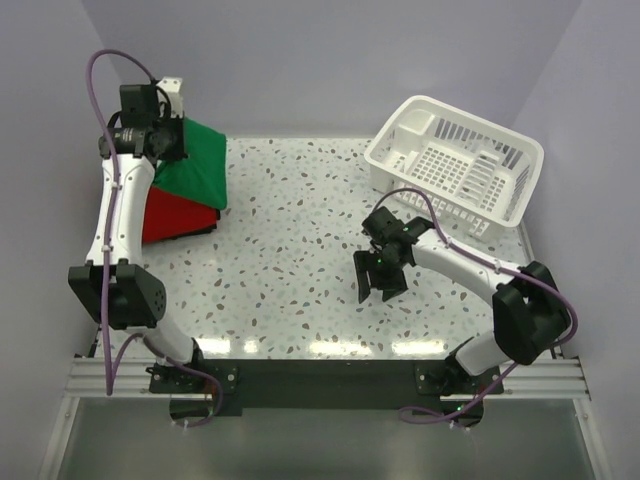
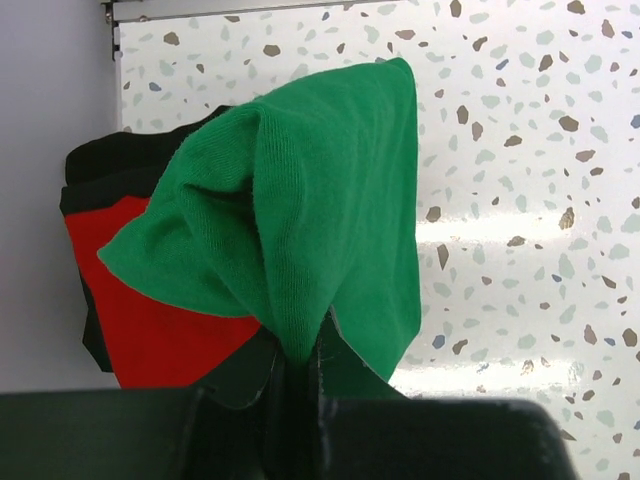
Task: Fold and stack the t-shirts
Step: Neatly place the folded tshirt to the corner
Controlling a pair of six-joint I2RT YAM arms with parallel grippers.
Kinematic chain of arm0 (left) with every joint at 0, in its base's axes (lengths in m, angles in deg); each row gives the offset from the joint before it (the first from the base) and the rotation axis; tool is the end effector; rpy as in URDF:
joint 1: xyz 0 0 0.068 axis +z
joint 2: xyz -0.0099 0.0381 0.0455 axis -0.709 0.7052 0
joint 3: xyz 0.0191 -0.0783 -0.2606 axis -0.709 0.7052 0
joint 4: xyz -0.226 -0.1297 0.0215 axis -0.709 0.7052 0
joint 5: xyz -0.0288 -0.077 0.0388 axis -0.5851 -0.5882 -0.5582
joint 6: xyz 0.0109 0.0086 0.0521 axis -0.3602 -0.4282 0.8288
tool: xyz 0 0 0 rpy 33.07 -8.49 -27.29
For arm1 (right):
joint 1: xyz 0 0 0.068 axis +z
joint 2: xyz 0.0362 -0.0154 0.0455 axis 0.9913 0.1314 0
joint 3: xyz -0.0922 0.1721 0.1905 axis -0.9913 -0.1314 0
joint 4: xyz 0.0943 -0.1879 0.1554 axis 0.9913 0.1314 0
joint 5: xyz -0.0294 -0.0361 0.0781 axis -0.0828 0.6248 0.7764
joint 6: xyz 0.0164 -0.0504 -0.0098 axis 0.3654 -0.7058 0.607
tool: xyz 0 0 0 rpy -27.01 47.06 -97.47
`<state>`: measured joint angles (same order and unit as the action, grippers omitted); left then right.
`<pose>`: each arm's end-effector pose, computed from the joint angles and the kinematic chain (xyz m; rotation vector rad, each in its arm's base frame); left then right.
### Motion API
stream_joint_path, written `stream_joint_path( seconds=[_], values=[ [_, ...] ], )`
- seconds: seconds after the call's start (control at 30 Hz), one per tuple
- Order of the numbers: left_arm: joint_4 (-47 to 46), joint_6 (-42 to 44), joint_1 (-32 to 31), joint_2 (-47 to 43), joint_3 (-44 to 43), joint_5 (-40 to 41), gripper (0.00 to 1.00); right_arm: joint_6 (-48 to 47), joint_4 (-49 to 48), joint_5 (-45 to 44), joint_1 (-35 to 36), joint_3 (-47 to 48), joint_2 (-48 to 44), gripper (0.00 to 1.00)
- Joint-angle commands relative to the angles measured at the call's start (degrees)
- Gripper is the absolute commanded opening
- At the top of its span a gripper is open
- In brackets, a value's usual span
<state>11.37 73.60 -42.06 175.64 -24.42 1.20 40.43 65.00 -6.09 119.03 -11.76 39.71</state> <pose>0.3578 0.0184 0.4102 0.0093 2.2454 0.0274 0.2136 0.1659 0.2117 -0.2049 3.0167 0.3942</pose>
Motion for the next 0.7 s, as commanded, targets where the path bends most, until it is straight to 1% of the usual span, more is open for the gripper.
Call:
stream_joint_path(
  seconds=[0.0,0.2,0.43,0.67],
  values=[
    [-3.53,1.96,1.74,0.47,1.58,-2.92,0.00,0.89,-0.01,-0.40,-0.10,-0.34,-2.32,0.64],
    [-6.34,1.87,6.30,-0.15,7.12,-3.44,0.00,0.89,0.43,-0.57,-0.10,-1.04,-3.73,0.64],
    [-6.52,2.14,12.28,1.96,7.21,-6.16,0.00,0.63,1.22,-0.49,-0.10,-2.45,-5.31,0.64],
    [-6.70,2.31,14.48,4.86,7.91,-6.26,0.00,0.54,2.10,-0.75,-0.19,-3.41,-6.72,0.64]
  ],
)
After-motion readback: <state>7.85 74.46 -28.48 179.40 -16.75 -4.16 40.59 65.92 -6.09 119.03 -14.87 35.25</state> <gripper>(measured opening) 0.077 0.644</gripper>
